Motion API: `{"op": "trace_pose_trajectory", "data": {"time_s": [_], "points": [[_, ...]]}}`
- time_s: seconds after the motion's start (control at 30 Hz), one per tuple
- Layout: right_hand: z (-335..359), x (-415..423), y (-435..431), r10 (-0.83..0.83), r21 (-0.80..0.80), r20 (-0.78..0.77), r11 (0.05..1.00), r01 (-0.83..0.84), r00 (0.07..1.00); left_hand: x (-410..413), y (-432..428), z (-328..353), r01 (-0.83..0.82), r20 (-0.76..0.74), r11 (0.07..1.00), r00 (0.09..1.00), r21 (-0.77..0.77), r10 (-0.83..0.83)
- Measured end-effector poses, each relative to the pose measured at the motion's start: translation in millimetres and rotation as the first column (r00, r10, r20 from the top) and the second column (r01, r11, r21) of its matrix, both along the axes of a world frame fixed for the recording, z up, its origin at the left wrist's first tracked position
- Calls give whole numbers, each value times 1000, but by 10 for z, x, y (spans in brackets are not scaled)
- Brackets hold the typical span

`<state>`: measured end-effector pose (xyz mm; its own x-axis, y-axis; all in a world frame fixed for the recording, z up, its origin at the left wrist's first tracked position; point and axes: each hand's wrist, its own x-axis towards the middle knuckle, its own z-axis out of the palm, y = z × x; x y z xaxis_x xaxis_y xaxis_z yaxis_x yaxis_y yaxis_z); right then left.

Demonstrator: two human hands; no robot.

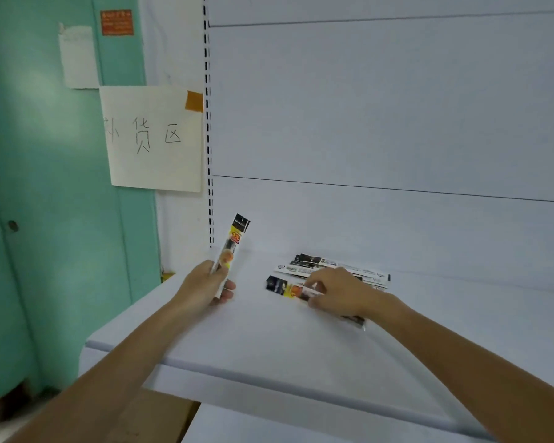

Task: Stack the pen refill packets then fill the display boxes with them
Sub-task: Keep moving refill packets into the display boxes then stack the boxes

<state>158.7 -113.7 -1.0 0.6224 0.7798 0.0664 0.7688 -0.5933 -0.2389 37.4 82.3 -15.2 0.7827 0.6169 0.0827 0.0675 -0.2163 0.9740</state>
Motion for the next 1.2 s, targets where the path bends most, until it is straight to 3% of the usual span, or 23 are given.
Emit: {"op": "trace_pose_trajectory", "data": {"time_s": [0.07,0.1,0.13,0.2,0.27,0.33,0.4,0.47,0.53,0.6,0.67,0.73,0.77,0.83,0.9,1.03,1.13,1.2], "points": [[58,7,90,-69,161,-44,984,75,997,26,-73,-4,15,-27,999,1000,32,-14],[77,16,143,-119,294,-131,943,153,984,38,-127,-2,46,-42,999,998,21,-45],[102,9,203,-107,446,-323,859,251,940,50,-184,4,87,-52,996,995,3,-87],[194,-51,350,122,605,-678,653,455,725,82,-306,36,184,-54,983,981,-9,-184],[248,-107,444,349,607,-788,575,549,507,88,-457,45,292,-49,954,956,58,-290],[271,-172,481,386,632,-771,562,534,506,49,-596,58,383,-114,880,924,280,-365],[254,-207,482,317,640,-751,564,521,580,-5,-656,71,445,-255,727,896,523,-365],[234,-171,418,221,617,-720,637,461,658,-37,-585,94,397,-342,534,917,746,-205],[242,-166,314,92,506,-598,814,286,796,-41,-421,139,145,-143,201,989,969,-26],[229,-206,242,27,299,-427,947,113,904,6,-304,210,-61,62,-144,998,988,5],[221,-260,209,11,158,-290,987,36,957,89,-296,265,-133,123,-273,991,953,-53],[241,-301,176,29,150,-211,989,3,977,135,-392,342,-9,-9,-281,998,960,-63],[258,-311,151,43,157,-178,988,-15,983,147,-445,365,108,-123,-235,991,966,-51],[294,-331,85,76,155,-131,986,-56,988,160,-495,364,348,-349,-35,937,937,-2],[304,-324,3,88,149,-136,986,-67,987,177,-527,303,355,-354,44,935,934,-19],[337,-276,-117,37,-7,-107,999,-38,994,254,-602,175,276,-276,33,961,961,-4],[358,-282,-168,1,-48,-95,999,-5,995,293,-587,175,370,-370,84,929,925,-16],[310,-294,-208,0,-54,-60,999,-4,998,304,-522,209,471,-468,199,881,859,-64]]}}
